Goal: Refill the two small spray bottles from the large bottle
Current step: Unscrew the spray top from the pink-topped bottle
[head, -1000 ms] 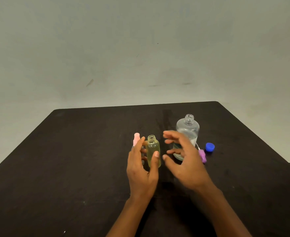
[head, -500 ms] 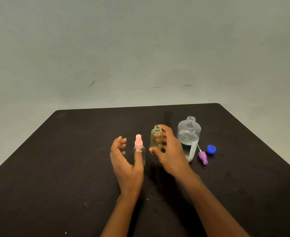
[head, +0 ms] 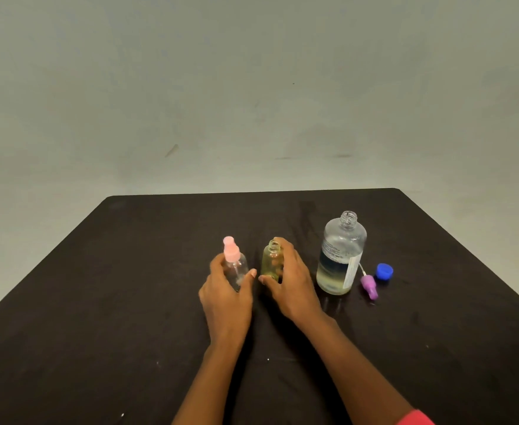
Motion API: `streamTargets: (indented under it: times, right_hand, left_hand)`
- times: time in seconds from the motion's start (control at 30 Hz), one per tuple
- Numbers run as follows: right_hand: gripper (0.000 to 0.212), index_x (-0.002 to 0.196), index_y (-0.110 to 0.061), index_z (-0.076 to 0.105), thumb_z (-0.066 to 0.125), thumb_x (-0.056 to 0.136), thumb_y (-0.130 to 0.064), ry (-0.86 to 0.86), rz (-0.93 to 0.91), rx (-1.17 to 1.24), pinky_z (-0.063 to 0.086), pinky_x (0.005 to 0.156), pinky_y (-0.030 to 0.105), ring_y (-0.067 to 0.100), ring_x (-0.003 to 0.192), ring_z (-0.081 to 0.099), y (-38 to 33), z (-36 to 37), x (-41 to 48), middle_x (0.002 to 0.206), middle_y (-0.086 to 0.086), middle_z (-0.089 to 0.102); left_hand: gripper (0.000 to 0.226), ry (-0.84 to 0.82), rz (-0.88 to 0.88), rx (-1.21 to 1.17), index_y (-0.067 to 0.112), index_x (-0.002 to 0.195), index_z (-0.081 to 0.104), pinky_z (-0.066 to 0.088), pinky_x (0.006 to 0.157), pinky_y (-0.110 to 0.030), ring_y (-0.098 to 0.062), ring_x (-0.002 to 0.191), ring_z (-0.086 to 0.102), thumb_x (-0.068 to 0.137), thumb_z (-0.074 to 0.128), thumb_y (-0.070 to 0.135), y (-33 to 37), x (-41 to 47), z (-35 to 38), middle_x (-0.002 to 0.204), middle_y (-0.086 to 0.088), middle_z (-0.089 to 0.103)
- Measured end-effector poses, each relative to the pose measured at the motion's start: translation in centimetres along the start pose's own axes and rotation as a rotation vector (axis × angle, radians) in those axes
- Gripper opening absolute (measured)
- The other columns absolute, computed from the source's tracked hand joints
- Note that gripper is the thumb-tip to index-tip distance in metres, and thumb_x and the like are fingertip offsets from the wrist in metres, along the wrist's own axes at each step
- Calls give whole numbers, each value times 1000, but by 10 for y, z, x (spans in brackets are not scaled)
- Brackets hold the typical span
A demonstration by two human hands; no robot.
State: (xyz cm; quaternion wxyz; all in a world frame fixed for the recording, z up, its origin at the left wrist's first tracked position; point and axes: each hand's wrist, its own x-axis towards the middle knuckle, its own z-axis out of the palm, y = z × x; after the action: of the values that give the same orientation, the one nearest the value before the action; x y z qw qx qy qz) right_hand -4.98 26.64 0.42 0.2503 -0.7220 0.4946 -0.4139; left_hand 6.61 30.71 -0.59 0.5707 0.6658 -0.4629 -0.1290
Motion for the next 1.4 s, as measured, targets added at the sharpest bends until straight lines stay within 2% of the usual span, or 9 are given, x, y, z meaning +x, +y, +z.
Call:
streamTargets:
  times: [0.1, 0.27, 0.43, 0.6, 0.7, 0.87, 1.07, 1.27, 1.4]
  right_hand:
    - [74, 141, -15, 34, 73, 79, -8, -30, -11, 12, 40, 100, 27, 15, 117, 49, -2, 5, 0, 131, 5, 48]
    - [76, 142, -17, 33, 74, 78, -8, -56, 0, 42, 44, 100, 32, 15, 116, 52, 0, 11, -1, 131, 5, 48]
    - [82, 141, -21, 34, 80, 74, -18, -65, -17, 80, 45, 99, 30, 9, 117, 50, 5, 9, -2, 133, -1, 45]
    - [47, 125, -21, 53, 68, 81, -12, 137, -174, 259, 46, 98, 31, 6, 114, 54, -8, 1, -4, 118, -5, 55]
    - [29, 116, -21, 60, 64, 87, -23, 252, -260, 373, 50, 90, 31, 15, 106, 60, -19, -4, -6, 110, -6, 60]
    - [22, 106, -33, 63, 64, 86, -42, 241, -236, 603, 52, 79, 24, 18, 97, 66, -30, -12, -13, 104, -4, 67]
    - [12, 89, -21, 72, 71, 79, -27, 132, -52, 786, 55, 69, 26, 16, 84, 69, -27, -21, -11, 92, 2, 72]
    - [23, 102, -17, 71, 71, 79, -18, 18, -14, 860, 54, 82, 27, 22, 102, 66, -17, -33, -14, 105, 7, 70]
    - [40, 121, -21, 60, 68, 82, -14, -58, -40, 923, 51, 92, 32, 25, 115, 60, -17, -35, -15, 118, 9, 66]
  left_hand:
    - [50, 118, -5, -19, 26, 116, 46, 46, 93, -47, -12, 99, 53, 76, 77, 31, 0, 5, -6, 101, 15, 54]
    - [46, 172, 38, -31, 29, 109, 48, 46, 92, -51, -11, 96, 55, 74, 79, 30, 2, 6, -10, 101, 13, 56]
    - [47, 207, 145, -12, 18, 117, 57, 47, 87, -54, -9, 93, 54, 76, 78, 24, 4, 4, -9, 104, 13, 57]
    - [48, 281, 334, 115, 13, 122, 59, 43, 90, -45, -23, 101, 58, 77, 77, 16, 1, 4, -6, 110, -2, 64]
    - [50, 294, 464, 220, 16, 125, 57, 38, 91, -40, -24, 105, 56, 78, 76, 15, -4, 5, -4, 112, -6, 63]
    - [44, 276, 619, 275, 22, 127, 49, 37, 93, -41, -23, 107, 51, 85, 60, 27, -3, 2, -4, 111, -9, 62]
    - [37, 240, 696, 328, 15, 122, 62, 36, 93, -40, -22, 105, 49, 87, 58, 27, -2, 2, -5, 109, -10, 64]
    - [37, 200, 732, 372, 12, 119, 64, 41, 87, -45, -22, 104, 49, 88, 55, 29, 0, 1, -5, 108, -9, 66]
    - [40, 178, 708, 352, 15, 124, 60, 40, 88, -43, -21, 102, 50, 87, 55, 29, 0, -1, -5, 107, -8, 65]
